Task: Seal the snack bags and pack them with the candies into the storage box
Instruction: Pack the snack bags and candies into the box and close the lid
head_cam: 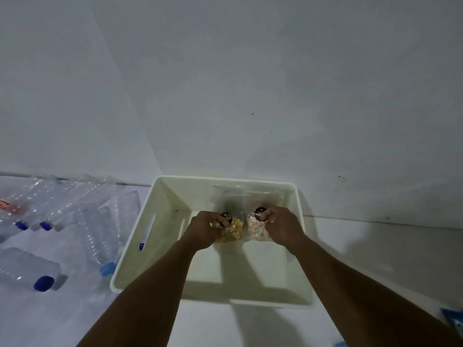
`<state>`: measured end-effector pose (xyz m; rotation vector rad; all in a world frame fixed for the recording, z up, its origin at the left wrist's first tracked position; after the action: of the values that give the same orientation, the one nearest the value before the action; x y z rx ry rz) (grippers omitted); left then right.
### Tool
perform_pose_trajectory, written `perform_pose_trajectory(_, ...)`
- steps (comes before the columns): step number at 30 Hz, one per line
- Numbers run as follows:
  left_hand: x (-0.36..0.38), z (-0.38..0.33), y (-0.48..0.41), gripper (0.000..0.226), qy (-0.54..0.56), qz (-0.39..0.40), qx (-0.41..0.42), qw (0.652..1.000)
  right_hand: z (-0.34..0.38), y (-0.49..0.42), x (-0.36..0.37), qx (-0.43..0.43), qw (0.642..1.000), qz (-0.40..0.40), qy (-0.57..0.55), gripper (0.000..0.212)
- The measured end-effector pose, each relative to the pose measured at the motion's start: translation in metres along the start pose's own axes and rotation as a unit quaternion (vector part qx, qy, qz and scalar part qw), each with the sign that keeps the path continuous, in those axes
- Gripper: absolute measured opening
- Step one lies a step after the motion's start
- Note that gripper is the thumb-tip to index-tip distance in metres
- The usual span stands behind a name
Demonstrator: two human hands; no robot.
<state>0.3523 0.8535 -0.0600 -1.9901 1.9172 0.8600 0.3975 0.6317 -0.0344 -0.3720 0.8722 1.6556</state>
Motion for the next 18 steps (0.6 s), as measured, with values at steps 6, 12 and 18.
perform_pose_trajectory(6,0.020,0.012,-0.009,0.038,-0.044,0.053,-0.023,0.997,-0.008,-0.007,0.013,0.047,0.997,0.041,0.042,0.022)
perform_pose_trajectory(12,0.004,-0.026,0.018,0.042,-0.116,0.047,0.007,0.992,0.022,0.031,-0.016,0.002,0.992,0.044,0.119,0.029)
perform_pose_trajectory(18,-0.012,-0.092,0.061,0.036,-0.142,0.000,0.029,0.990,0.038,0.097,-0.079,-0.014,0.999,0.019,0.040,0.028)
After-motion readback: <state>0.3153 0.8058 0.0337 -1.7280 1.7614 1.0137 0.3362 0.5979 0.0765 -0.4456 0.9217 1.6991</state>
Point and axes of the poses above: each hand's wrist, its own y-axis away from the middle knuckle, its own x-axis out of the palm, z = x × y, the point moved 4 cm from there along -y, towards the middle knuckle, and after that the axes turned 5 degrees about x, right-handed, at the moved point
